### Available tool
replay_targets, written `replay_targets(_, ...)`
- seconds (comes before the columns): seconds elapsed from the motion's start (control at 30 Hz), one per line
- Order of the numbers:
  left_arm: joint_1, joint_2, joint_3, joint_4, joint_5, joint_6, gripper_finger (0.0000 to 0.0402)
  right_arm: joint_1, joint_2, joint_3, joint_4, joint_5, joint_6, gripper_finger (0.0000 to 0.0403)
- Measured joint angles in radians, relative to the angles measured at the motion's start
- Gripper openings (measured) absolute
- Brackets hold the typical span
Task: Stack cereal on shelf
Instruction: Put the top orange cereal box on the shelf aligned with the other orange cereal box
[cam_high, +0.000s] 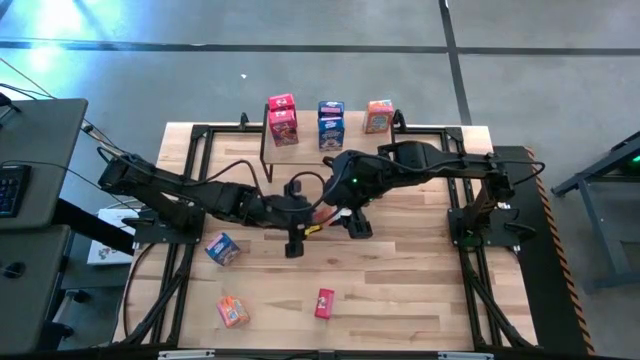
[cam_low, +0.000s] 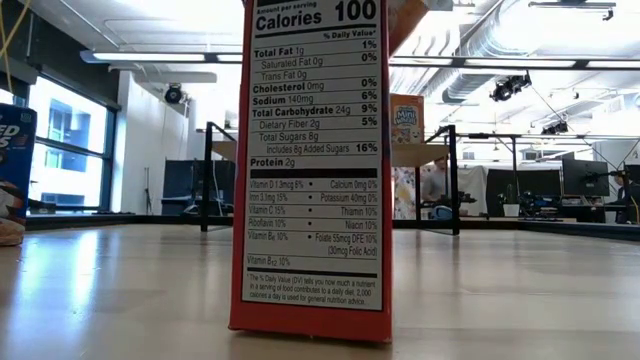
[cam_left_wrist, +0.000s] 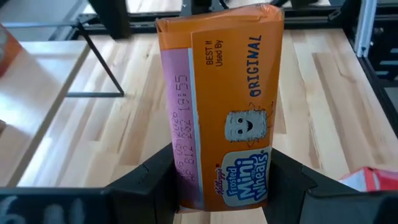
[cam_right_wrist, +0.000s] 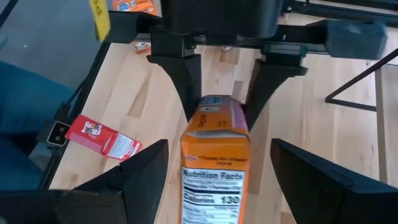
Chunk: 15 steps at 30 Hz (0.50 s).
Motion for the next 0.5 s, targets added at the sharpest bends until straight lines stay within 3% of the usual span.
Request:
replay_targets(0.3, 0.0, 0.0, 0.0, 0.062, -0.015, 0.03, 0.0168, 0.0, 0.0, 0.0, -0.008, 0.006, 0.003, 0.0275)
replay_targets(0.5, 0.004, 0.0, 0.0, 0.089, -0.014, 0.033, 0.0168, 0.0, 0.0, -0.001, -0.017, 0.009, 0.019, 0.0251)
